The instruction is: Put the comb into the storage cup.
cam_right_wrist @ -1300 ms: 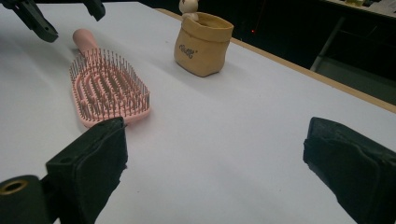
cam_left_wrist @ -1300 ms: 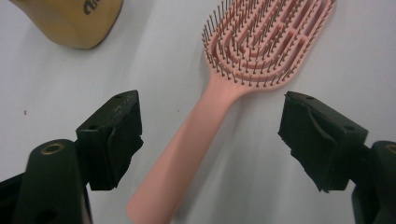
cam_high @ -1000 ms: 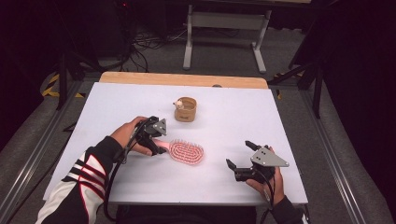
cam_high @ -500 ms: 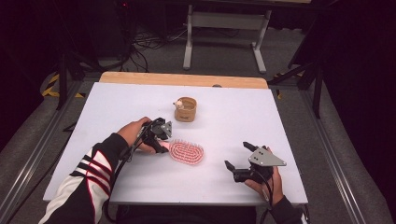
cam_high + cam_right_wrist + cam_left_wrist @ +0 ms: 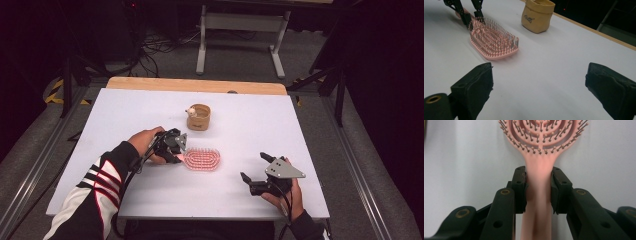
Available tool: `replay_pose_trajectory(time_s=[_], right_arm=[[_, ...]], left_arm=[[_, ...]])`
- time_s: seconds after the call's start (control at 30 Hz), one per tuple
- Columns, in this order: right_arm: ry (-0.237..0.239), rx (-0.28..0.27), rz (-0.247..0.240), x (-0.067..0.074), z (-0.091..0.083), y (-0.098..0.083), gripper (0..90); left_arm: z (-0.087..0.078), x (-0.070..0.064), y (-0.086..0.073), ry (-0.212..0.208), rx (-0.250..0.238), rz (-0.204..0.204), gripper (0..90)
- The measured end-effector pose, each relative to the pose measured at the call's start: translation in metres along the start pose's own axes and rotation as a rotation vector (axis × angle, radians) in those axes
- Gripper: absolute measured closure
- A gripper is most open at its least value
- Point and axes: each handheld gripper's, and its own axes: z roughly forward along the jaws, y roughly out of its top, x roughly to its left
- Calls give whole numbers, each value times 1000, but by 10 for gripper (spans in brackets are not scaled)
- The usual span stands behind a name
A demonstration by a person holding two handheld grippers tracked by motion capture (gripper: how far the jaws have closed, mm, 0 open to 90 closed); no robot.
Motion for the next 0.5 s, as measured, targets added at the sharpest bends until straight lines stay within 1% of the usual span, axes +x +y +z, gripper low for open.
replay_pose_trajectory(time_s=[0.03, 0.1, 0.13, 0.17, 0.2, 0.23, 0.33, 0.43, 0.47, 0.5], right_arm=[[-1, 1, 0, 0, 0, 0, 85], [-1, 5, 7, 0, 1, 0, 86], [-2, 6, 5, 0, 1, 0, 86], [-2, 5, 4, 0, 1, 0, 86], [-1, 4, 6, 0, 1, 0, 86], [-3, 4, 7, -1, 1, 0, 86], [-9, 2, 16, -1, 1, 0, 87], [-12, 2, 16, 0, 1, 0, 87], [-13, 1, 13, 0, 1, 0, 87], [-14, -1, 9, 0, 1, 1, 88]], left_arm=[[0, 0, -1, 3, -7, 4, 696], [-1, -3, -1, 40, -20, 2, 697], [-3, -5, -2, 56, -34, -9, 697], [-4, -5, -2, 74, -42, -4, 697], [-6, -7, -3, 90, -50, -12, 698], [-8, -9, -4, 107, -70, -18, 698], [-14, -14, -5, 186, -92, -41, 698], [-18, -17, -8, 230, -115, -50, 699], [-19, -19, -9, 244, -130, -67, 699], [-20, -21, -11, 268, -143, -75, 699]])
